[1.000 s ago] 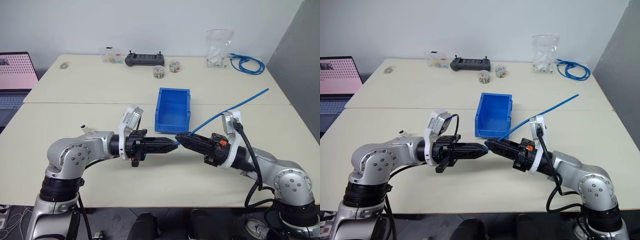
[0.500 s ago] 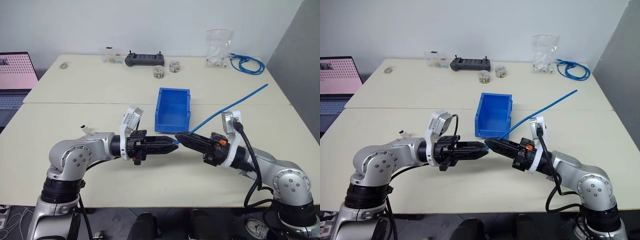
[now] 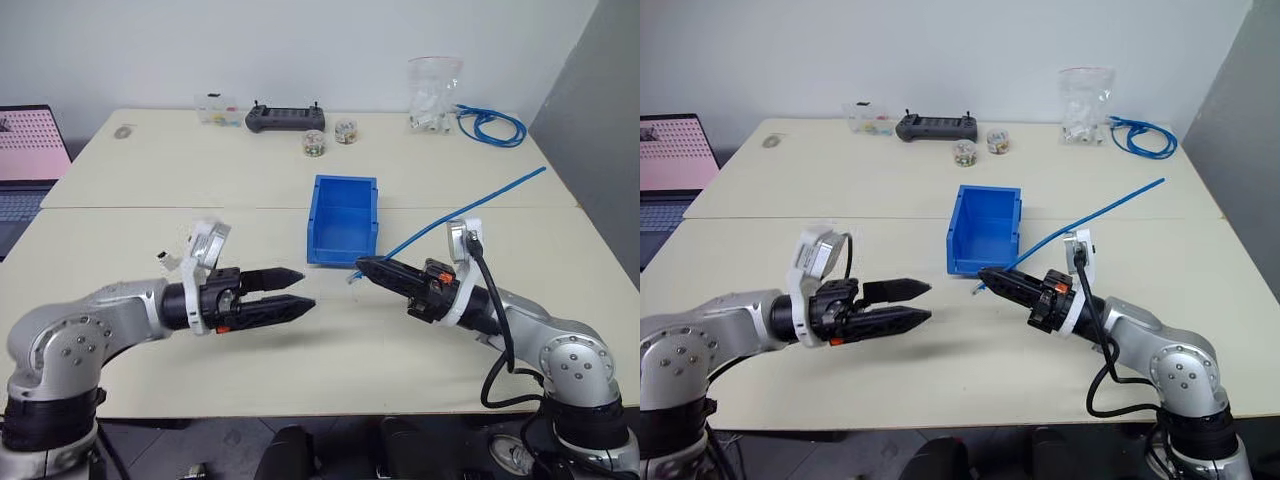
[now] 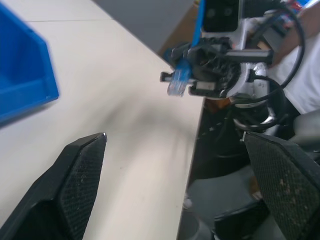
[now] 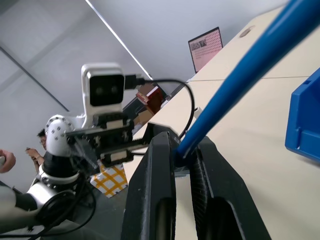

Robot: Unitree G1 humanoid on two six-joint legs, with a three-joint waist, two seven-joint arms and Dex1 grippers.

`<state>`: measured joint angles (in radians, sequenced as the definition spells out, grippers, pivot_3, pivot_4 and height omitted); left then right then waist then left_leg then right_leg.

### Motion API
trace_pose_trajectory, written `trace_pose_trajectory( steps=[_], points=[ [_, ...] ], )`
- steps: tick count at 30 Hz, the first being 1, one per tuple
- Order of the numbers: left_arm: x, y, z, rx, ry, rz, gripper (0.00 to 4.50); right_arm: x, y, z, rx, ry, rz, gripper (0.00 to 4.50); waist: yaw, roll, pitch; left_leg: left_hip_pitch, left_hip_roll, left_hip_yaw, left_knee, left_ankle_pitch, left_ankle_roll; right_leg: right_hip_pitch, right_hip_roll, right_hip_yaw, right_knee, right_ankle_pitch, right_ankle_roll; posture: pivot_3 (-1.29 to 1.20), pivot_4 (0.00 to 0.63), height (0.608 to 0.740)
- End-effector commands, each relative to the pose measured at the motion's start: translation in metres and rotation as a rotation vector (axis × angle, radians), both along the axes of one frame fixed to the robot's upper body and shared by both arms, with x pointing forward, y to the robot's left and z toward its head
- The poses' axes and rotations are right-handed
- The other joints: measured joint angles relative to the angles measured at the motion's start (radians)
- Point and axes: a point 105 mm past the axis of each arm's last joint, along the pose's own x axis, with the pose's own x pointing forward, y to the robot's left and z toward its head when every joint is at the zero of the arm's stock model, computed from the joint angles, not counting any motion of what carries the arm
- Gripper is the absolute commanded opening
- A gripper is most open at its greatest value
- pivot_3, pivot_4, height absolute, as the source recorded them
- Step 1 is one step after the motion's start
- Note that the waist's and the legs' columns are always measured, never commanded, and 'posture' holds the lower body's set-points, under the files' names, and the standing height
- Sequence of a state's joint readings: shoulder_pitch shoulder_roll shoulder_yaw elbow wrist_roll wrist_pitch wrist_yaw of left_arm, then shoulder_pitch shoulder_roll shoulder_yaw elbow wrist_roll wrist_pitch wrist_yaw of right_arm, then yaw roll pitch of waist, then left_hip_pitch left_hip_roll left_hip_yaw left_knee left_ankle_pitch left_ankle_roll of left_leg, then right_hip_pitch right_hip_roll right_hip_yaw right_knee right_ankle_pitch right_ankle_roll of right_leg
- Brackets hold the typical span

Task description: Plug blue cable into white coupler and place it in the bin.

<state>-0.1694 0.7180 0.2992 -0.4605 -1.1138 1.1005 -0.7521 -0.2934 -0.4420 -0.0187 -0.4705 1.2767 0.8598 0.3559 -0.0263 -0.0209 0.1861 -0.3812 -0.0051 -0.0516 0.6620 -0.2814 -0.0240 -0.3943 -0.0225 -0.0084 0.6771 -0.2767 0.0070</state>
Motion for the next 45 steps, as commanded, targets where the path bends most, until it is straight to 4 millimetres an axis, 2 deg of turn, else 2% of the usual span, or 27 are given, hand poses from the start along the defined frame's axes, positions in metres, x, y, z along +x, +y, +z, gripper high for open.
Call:
trace_pose_trajectory(
  steps=[1,2,4,6,8,10,15,24,26,29,38,40,41,45],
  points=[
    [0.03,0.027,-0.017,0.143,-0.173,0.405,4.5,0.005,-0.003,0.006,0.005,-0.045,-0.019,0.11,0.004,0.0,0.0,0.0,0.0,0.0,0.0,0.0,0.0,0.0,0.0,0.0,0.0,0.0,0.0,0.0,0.15,0.74],
    [0.037,0.039,-0.024,0.183,-0.208,0.538,4.5,0.006,-0.003,0.004,-0.003,-0.047,-0.019,0.11,0.005,0.0,0.0,0.0,0.0,0.0,0.0,0.0,0.0,0.0,0.0,0.0,0.0,0.0,0.0,0.0,0.15,0.74],
    [0.05,0.076,-0.036,0.239,-0.229,0.879,4.5,0.005,-0.001,0.002,-0.026,-0.054,-0.006,0.11,0.01,0.0,0.0,0.0,0.0,0.0,0.0,0.0,0.0,0.0,0.0,0.0,-0.001,0.0,0.0,0.0,0.15,0.74],
    [0.049,0.111,-0.046,0.318,-0.234,1.148,4.5,0.005,0.001,0.001,-0.04,-0.061,0.008,0.11,0.013,0.0,0.0,-0.001,0.0,-0.001,0.0,0.0,0.0,0.0,0.0,-0.001,-0.001,0.0,0.0,0.0,0.15,0.74],
    [0.045,0.124,-0.053,0.349,-0.225,1.281,4.5,0.005,0.002,0.0,-0.048,-0.068,0.015,0.11,0.014,-0.001,0.0,-0.001,0.0,0.001,0.0,0.0,0.0,0.0,0.0,0.0,-0.002,0.001,-0.002,0.0,0.15,0.74],
    [0.043,0.129,-0.06,0.359,-0.196,1.362,4.5,0.006,0.003,0.0,-0.056,-0.072,0.021,0.11,0.019,-0.001,0.0,-0.001,0.0,0.0,0.0,0.0,0.0,0.0,0.0,0.0,-0.002,0.003,-0.004,0.0,0.15,0.74],
    [0.051,0.137,-0.077,0.382,-0.107,1.486,4.5,0.008,0.005,0.0,-0.065,-0.081,0.028,0.11,0.031,-0.002,-0.001,-0.002,0.0,-0.001,0.001,0.0,0.0,0.0,0.0,-0.002,-0.002,0.003,-0.004,0.0,0.15,0.74],
    [0.096,0.138,-0.07,0.364,-0.121,1.521,4.5,0.009,0.005,0.0,-0.072,-0.088,0.031,0.11,0.026,-0.002,-0.001,-0.002,-0.001,0.0,0.001,0.0,0.0,0.0,0.0,-0.002,-0.001,0.004,-0.004,0.0,0.15,0.74],
    [0.104,0.145,-0.067,0.373,-0.13,1.557,4.5,0.009,0.006,0.001,-0.074,-0.089,0.033,0.11,0.025,-0.002,-0.001,-0.002,-0.001,0.0,0.001,0.0,0.0,0.0,0.0,-0.002,-0.001,0.004,-0.004,0.0,0.15,0.74],
    [0.111,0.154,-0.064,0.387,-0.141,1.607,4.5,0.009,0.005,0.001,-0.078,-0.091,0.033,0.11,0.024,-0.002,-0.001,-0.002,-0.001,0.0,0.001,0.0,0.0,0.0,0.0,-0.002,0.0,0.004,-0.004,0.0,0.15,0.74],
    [0.121,0.158,-0.064,0.383,-0.14,1.63,4.5,0.008,0.005,0.0,-0.084,-0.092,0.034,0.11,0.024,-0.002,-0.001,-0.002,-0.001,0.0,0.001,0.0,0.0,0.0,0.0,-0.002,0.0,0.004,-0.004,0.0,0.15,0.74],
    [0.121,0.157,-0.065,0.381,-0.136,1.63,4.14,0.007,0.005,0.001,-0.085,-0.092,0.034,0.11,0.024,-0.002,-0.001,-0.002,-0.001,0.0,0.001,0.0,0.0,0.0,0.0,-0.002,0.0,0.004,-0.004,0.0,0.15,0.74],
    [0.121,0.157,-0.066,0.381,-0.135,1.628,4.11,0.007,0.005,0.0,-0.086,-0.092,0.035,0.11,0.024,-0.002,-0.001,-0.002,-0.001,0.0,0.001,0.0,0.0,0.0,0.0,-0.002,0.0,0.004,-0.004,0.0,0.15,0.74],
    [0.121,0.156,-0.067,0.39,-0.137,1.625,3.18,0.007,0.005,0.0,-0.087,-0.091,0.035,0.11,0.024,-0.002,-0.001,-0.002,-0.001,0.0,0.001,0.0,0.0,-0.001,0.0,-0.002,0.0,0.004,-0.004,0.0,0.15,0.74]
  ],
)
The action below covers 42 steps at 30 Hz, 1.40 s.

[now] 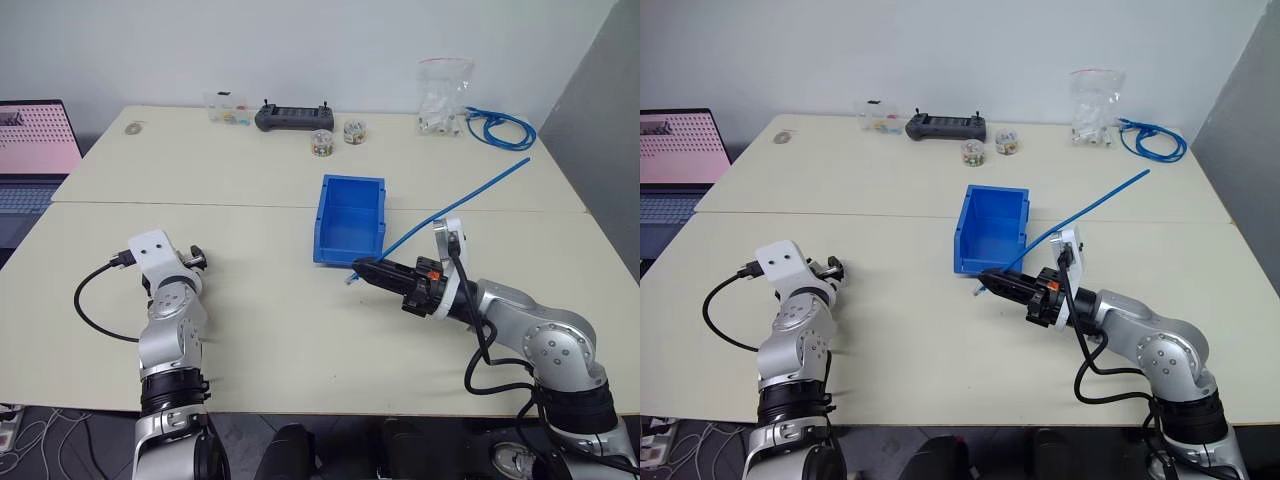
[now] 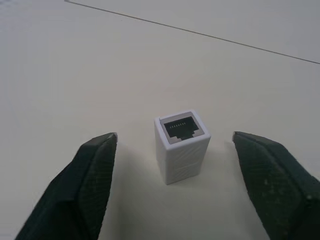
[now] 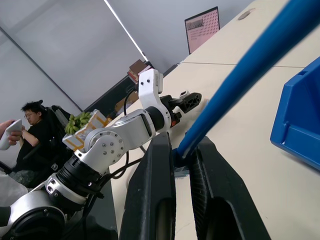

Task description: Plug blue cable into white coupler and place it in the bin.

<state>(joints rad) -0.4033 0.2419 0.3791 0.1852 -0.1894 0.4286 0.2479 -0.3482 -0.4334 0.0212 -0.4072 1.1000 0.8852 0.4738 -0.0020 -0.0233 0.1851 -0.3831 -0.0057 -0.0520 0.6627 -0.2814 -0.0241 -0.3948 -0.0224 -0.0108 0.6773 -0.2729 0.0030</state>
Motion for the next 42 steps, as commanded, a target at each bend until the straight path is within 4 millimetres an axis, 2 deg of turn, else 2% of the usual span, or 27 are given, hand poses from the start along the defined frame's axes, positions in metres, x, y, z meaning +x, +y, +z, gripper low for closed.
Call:
trace_pose_trajectory(
  steps=[1,10,12,15,17,20,23,25,26,30,33,35,37,42],
  points=[
    [0.002,0.004,0.012,0.035,-0.036,0.009,3.03,-0.003,0.0,0.012,0.015,-0.052,0.008,0.11,0.0,0.0,0.0,0.0,0.0,0.0,0.0,0.0,0.0,0.0,0.0,0.0,0.0,0.0,0.0,0.0,0.15,0.74],
    [0.003,0.006,0.011,0.041,-0.025,0.015,1.06,-0.003,0.0,0.012,0.012,-0.052,0.005,0.11,0.0,0.0,0.0,0.0,0.0,0.0,0.0,0.0,0.0,0.0,0.0,0.0,0.0,0.0,0.0,0.0,0.15,0.74],
    [0.003,0.007,0.011,0.041,-0.022,0.012,0.86,-0.002,0.0,0.012,0.012,-0.053,0.004,0.11,0.0,0.0,0.0,0.0,0.0,0.0,0.0,0.0,0.0,0.0,0.0,0.0,0.0,0.0,0.0,0.0,0.15,0.74],
    [0.002,0.003,0.011,0.027,-0.035,-0.049,0.83,-0.002,-0.001,0.013,0.012,-0.055,-0.003,0.11,0.0,0.0,0.0,0.0,0.0,0.0,0.0,0.0,0.0,0.0,0.0,0.0,0.0,0.0,0.0,0.0,0.15,0.74],
    [0.002,-0.012,0.016,0.064,-0.052,-0.203,0.83,-0.002,-0.003,0.013,0.012,-0.057,-0.013,0.11,-0.002,0.0,0.0,0.0,0.0,0.0,0.0,0.0,0.0,0.0,0.0,0.0,0.0,0.0,0.0,0.0,0.15,0.74],
    [-0.01,-0.067,0.018,0.089,-0.054,-0.62,0.83,-0.005,-0.01,0.009,-0.013,-0.062,-0.036,0.11,-0.004,0.0,0.0,0.0,0.0,0.001,-0.001,0.0,-0.001,-0.001,0.0,0.001,0.0,0.0,0.0,0.0,0.15,0.74],
    [-0.037,-0.118,0.016,0.102,0.006,-1.036,0.82,-0.011,-0.015,0.001,-0.068,-0.071,-0.047,0.11,0.003,0.0,0.0,-0.001,0.0,0.0,-0.001,0.001,-0.002,-0.001,0.0,0.0,-0.001,0.0,0.0,0.0,0.15,0.74],
    [-0.055,-0.14,0.017,0.143,0.04,-1.251,0.82,-0.015,-0.018,-0.003,-0.093,-0.074,-0.052,0.11,0.003,0.0,0.0,-0.001,0.0,-0.001,-0.001,0.001,-0.002,0.0,0.0,0.0,-0.001,0.0,-0.001,0.0,0.15,0.74],
    [-0.059,-0.144,0.018,0.165,0.054,-1.307,0.82,-0.017,-0.018,-0.004,-0.102,-0.076,-0.053,0.11,0.001,0.001,0.0,-0.001,0.0,-0.001,-0.001,0.001,-0.002,0.0,0.0,0.0,-0.001,0.0,-0.001,0.0,0.15,0.74],
    [-0.086,-0.171,0.017,0.33,0.159,-1.707,0.82,-0.024,-0.024,-0.017,-0.19,-0.105,-0.063,0.11,-0.001,0.001,0.001,0.0,0.001,0.0,-0.001,0.001,-0.002,0.0,0.001,0.0,-0.001,-0.004,0.003,0.0,0.15,0.74],
    [-0.095,-0.177,0.009,0.426,0.229,-1.864,0.82,-0.026,-0.024,-0.023,-0.232,-0.129,-0.061,0.11,-0.005,0.002,0.001,0.0,0.001,0.001,-0.001,0.001,-0.002,0.0,0.001,0.001,-0.001,-0.004,0.003,0.0,0.15,0.74],
    [-0.093,-0.183,0.003,0.478,0.246,-1.931,0.82,-0.028,-0.024,-0.028,-0.276,-0.156,-0.049,0.11,-0.004,0.002,0.001,0.0,0.001,0.001,-0.002,0.001,-0.002,-0.001,0.002,0.001,-0.002,-0.004,0.003,0.0,0.15,0.74],
    [-0.083,-0.188,-0.002,0.537,0.236,-1.943,0.82,-0.03,-0.024,-0.033,-0.307,-0.178,-0.036,0.11,-0.002,0.002,0.001,0.0,0.001,0.001,-0.001,0.001,-0.002,0.0,0.002,0.001,-0.002,-0.004,0.003,0.0,0.15,0.74],
    [-0.074,-0.192,-0.02,0.592,0.278,-1.996,0.82,-0.033,-0.02,-0.041,-0.336,-0.216,-0.003,0.11,-0.002,0.002,0.001,-0.001,0.001,0.0,-0.001,0.0,-0.001,-0.001,0.002,0.0,-0.003,-0.004,0.004,0.0,0.15,0.74]
  ],
)
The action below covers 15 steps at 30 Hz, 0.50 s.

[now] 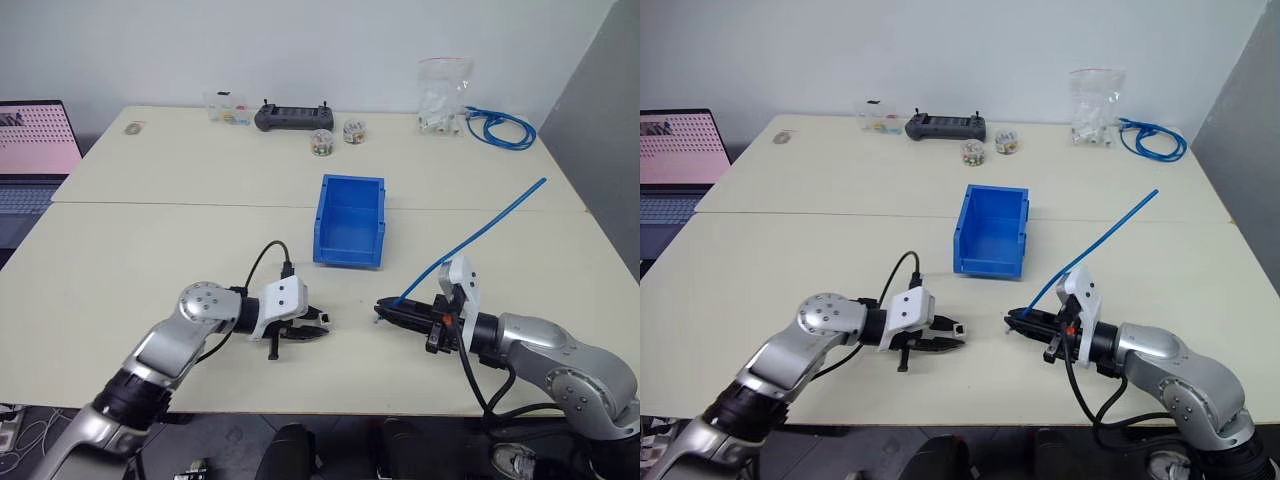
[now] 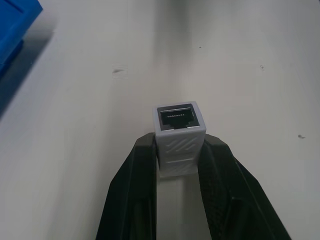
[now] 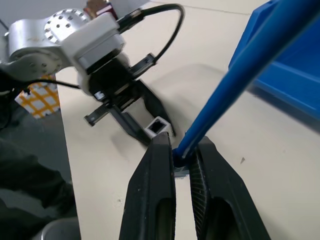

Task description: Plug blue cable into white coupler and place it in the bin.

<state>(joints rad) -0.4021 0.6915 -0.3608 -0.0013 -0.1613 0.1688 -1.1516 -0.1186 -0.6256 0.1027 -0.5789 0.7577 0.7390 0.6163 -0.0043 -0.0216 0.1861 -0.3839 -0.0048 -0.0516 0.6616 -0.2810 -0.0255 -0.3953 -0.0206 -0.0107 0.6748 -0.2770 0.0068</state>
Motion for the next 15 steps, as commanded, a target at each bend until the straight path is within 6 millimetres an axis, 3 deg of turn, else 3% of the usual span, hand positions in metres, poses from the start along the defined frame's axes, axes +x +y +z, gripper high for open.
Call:
trace_pose_trajectory(
  steps=[1,15],
  points=[
    [0.003,-0.002,-0.011,0.059,-0.023,-0.057,0.82,-0.004,0.006,0.005,-0.002,-0.068,0.052,0.11,0.0,0.0,0.0,0.0,0.0,0.0,0.0,0.0,0.0,0.0,0.0,0.0,0.0,0.0,0.0,0.0,0.15,0.74],
    [-0.005,-0.006,-0.02,0.079,0.018,-0.105,0.82,0.022,0.052,-0.006,-0.047,-0.282,0.167,0.11,0.001,0.0,-0.001,0.004,-0.001,-0.001,0.001,0.0,0.0,0.005,0.0,-0.001,0.0,0.0,0.0,0.0,0.15,0.74]
  ],
)
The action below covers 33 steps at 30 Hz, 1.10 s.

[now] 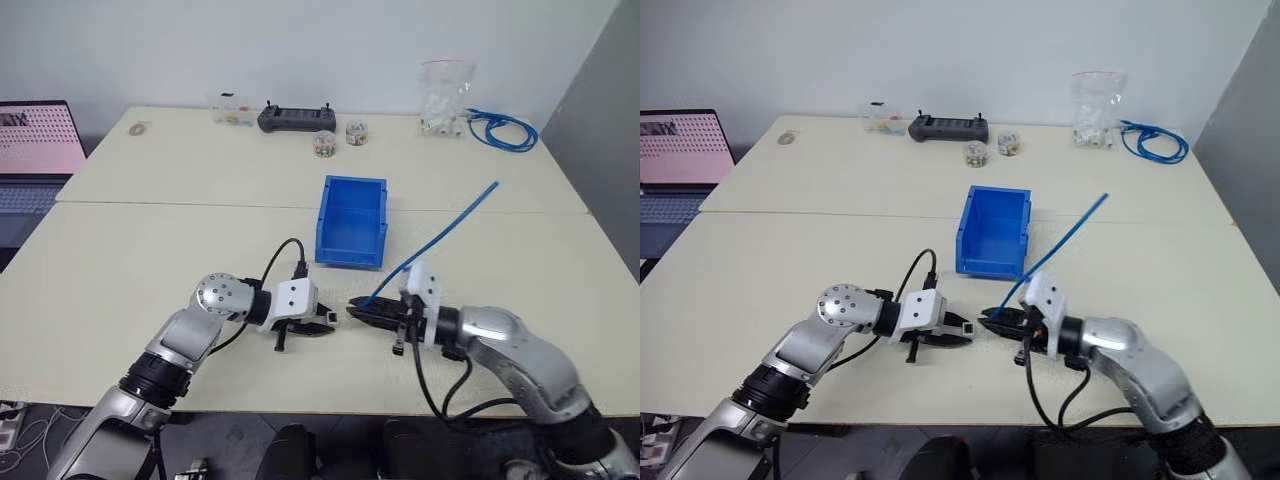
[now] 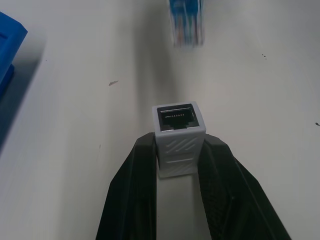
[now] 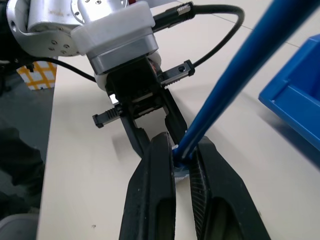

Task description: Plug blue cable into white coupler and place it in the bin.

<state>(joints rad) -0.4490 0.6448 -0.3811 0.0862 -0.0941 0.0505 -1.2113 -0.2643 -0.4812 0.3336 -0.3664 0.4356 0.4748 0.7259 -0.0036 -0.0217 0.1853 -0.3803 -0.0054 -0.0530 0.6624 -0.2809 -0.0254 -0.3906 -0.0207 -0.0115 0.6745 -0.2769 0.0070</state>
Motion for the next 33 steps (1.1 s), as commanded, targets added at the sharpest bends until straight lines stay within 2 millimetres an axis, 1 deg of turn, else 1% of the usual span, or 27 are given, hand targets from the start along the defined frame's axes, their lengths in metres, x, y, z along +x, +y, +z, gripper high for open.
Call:
trace_pose_trajectory(
  steps=[1,6,13,23,28,33],
  points=[
    [-0.009,0.002,-0.017,0.052,0.069,-0.006,0.82,0.002,0.009,0.005,-0.004,-0.087,0.049,0.11,0.0,0.0,0.0,0.0,0.0,0.0,0.0,0.0,0.0,0.0,0.0,0.0,0.0,0.0,0.0,0.0,0.15,0.74],
    [-0.014,0.005,-0.016,0.052,0.105,-0.003,0.81,0.004,0.014,0.003,-0.014,-0.109,0.072,0.11,0.0,0.0,0.0,0.0,0.0,0.0,0.0,0.0,0.0,0.0,0.0,0.0,0.001,0.0,0.0,0.0,0.15,0.74],
    [-0.014,0.006,-0.016,0.054,0.111,0.005,0.81,0.003,0.016,-0.003,-0.037,-0.113,0.096,0.11,-0.002,0.0,0.0,0.001,0.0,0.0,0.0,0.0,0.0,0.0,0.0,0.0,0.002,0.0,0.0,0.0,0.15,0.74],
    [-0.013,0.007,-0.017,0.064,0.121,0.01,0.81,0.0,0.021,-0.005,-0.061,-0.122,0.147,0.11,-0.002,0.0,0.0,0.001,0.0,0.0,0.0,0.0,0.0,0.0,0.0,0.0,0.002,0.0,0.0,0.0,0.15,0.74],
    [-0.014,0.007,-0.017,0.066,0.124,0.004,0.81,0.002,0.024,-0.01,-0.087,-0.103,0.166,0.11,-0.003,0.001,0.0,0.002,0.0,0.0,0.0,0.0,0.0,0.0,0.0,0.0,0.003,0.0,0.0,0.0,0.15,0.74],
    [-0.015,0.007,-0.017,0.071,0.125,0.001,0.81,0.005,0.021,-0.016,-0.111,-0.066,0.177,0.11,-0.004,0.001,-0.001,0.003,0.0,0.0,0.0,0.0,0.0,0.0,0.0,0.0,0.003,0.0,-0.001,0.0,0.15,0.74]
  ],
)
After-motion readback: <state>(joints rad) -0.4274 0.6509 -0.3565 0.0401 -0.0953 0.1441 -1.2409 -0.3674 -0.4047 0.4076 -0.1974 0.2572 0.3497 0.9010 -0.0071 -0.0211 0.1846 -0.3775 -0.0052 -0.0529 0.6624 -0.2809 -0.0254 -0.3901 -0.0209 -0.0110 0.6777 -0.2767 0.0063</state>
